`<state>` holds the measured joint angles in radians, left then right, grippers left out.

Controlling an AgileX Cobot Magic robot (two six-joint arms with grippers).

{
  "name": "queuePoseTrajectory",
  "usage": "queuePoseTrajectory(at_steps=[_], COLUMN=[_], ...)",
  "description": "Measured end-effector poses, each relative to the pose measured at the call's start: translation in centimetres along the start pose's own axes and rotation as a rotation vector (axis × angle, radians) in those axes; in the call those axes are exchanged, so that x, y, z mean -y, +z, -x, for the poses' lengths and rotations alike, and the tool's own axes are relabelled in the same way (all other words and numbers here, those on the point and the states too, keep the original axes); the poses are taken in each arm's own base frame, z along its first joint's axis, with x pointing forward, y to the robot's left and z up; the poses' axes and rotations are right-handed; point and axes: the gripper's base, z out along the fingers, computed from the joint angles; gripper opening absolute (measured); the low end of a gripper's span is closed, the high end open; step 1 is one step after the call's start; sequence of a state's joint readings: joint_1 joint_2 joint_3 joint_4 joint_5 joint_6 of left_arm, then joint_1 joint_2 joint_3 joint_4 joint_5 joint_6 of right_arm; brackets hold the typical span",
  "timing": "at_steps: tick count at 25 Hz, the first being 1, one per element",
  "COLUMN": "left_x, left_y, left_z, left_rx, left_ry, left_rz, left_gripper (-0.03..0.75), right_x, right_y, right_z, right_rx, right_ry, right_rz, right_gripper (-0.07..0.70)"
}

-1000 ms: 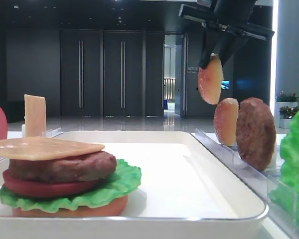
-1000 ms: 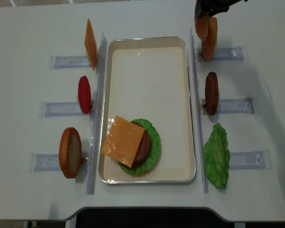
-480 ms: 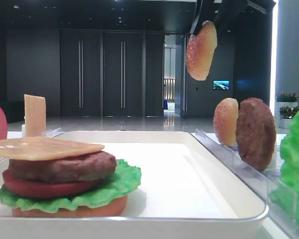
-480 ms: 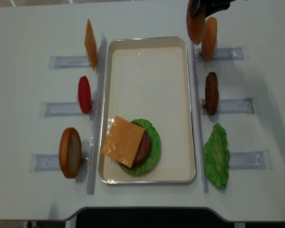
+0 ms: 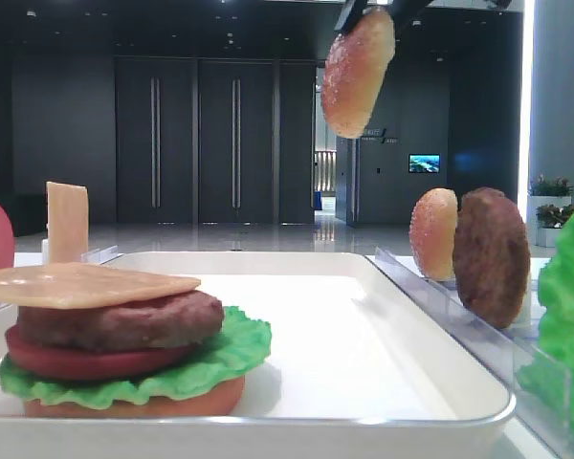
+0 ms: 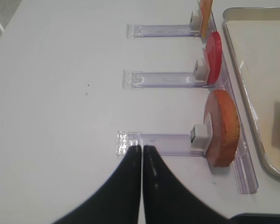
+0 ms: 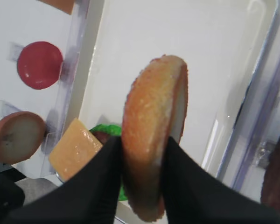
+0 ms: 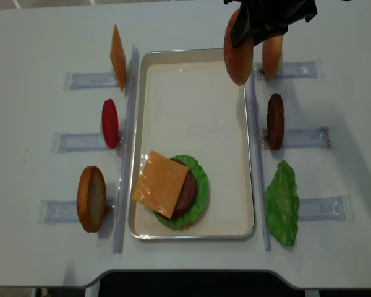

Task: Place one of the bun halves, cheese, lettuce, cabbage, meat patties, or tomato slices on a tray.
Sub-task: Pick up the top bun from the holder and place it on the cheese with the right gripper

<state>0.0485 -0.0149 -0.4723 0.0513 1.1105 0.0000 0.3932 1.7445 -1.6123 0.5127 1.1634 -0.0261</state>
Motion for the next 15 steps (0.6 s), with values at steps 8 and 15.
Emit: queuePoseTrajectory(at_steps=[8,15], left_x=[0.0,0.0], left_y=[0.0,0.0], left_z=[0.0,0.0], left_rx=[0.000,0.000], left_ry=[0.000,0.000], left_rz=[0.000,0.000], left_gripper=[0.000,0.000], right_x=[-1.3,-2.6], right_y=[0.0,1.9], right_z=[-3.9,-8.0], right_rx=[0.013,0.041], right_ry=[-0.022,-0.048], right_rz=[0.102,0.224], right_gripper=[0.192,0.192])
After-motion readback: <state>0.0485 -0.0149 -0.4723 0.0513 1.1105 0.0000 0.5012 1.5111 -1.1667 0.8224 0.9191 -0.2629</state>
